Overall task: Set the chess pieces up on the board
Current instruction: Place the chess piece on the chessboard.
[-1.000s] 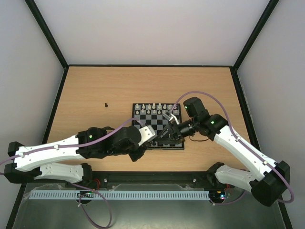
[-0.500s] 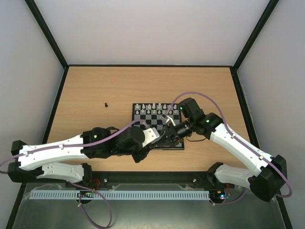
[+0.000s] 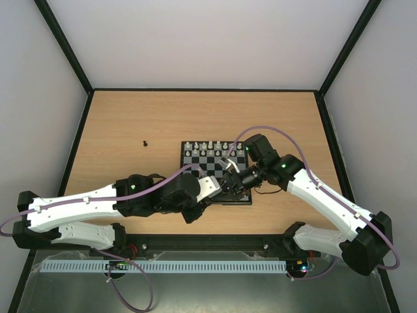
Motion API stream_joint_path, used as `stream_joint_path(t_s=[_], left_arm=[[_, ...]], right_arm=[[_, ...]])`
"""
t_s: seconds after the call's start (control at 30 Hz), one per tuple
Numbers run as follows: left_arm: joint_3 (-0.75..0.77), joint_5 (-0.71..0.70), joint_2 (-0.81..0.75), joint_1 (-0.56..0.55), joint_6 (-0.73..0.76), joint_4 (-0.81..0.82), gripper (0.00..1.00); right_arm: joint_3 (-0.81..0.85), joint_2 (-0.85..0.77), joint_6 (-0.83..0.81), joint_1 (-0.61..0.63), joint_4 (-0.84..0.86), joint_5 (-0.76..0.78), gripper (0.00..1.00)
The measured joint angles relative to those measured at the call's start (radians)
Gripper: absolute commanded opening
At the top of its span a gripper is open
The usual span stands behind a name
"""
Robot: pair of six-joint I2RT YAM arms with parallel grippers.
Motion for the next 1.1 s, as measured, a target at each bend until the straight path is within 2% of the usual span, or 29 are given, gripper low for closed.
stream_joint_path(t_s=[0.1, 0.3, 0.67, 0.87, 0.97, 1.1], left_arm=[[0.000, -0.001, 0.000, -0.002, 0.000, 0.002, 0.08], [-0.001, -0.002, 0.003, -0.002, 0.002, 0.002, 0.08], [-0.002, -0.007, 0.026, -0.003, 0.003, 0.003, 0.10], [-0.002, -0.014, 0.027, -0.003, 0.005, 0.003, 0.30], [-0.002, -0.023, 0.027, -0.003, -0.002, 0.004, 0.44], [-0.002, -0.042, 0.003, -0.003, -0.009, 0.004, 0.55]], right_arm=[[0.000, 0.000, -0.002, 0.003, 0.000, -0.001, 0.28], [0.002, 0.001, -0.002, 0.014, -0.001, 0.000, 0.28], [0.002, 0.000, -0.005, 0.022, -0.019, 0.029, 0.11], [0.002, -0.004, -0.005, 0.024, -0.017, 0.033, 0.08], [0.002, -0.012, -0.001, 0.027, -0.012, 0.037, 0.07], [0.000, -0.031, 0.016, 0.027, 0.018, 0.061, 0.07]])
